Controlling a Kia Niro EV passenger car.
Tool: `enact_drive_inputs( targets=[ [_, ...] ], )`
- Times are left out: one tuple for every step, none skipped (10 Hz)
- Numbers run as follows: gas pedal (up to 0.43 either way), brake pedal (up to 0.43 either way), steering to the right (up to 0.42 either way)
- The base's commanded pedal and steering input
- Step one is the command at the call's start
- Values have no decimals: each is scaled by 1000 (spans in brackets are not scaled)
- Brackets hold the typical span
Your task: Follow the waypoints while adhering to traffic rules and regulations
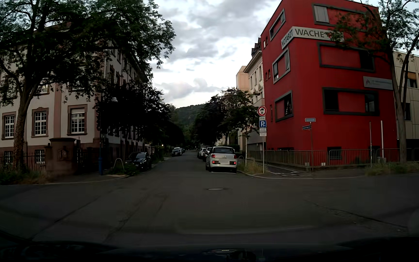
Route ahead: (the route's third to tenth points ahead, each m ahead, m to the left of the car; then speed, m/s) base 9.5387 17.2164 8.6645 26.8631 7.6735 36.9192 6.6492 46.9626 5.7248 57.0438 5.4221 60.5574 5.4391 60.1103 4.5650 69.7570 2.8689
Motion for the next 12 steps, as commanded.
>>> enact_drive_inputs(
  targets=[
    [0,91,-29],
    [0,79,-29],
    [0,18,-30],
    [0,0,-33],
    [0,0,-34],
    [0,0,-35],
    [0,0,-37],
    [0,0,-40],
    [28,0,-46],
    [47,0,-53],
    [59,0,-64],
    [98,0,-88]
  ],
)
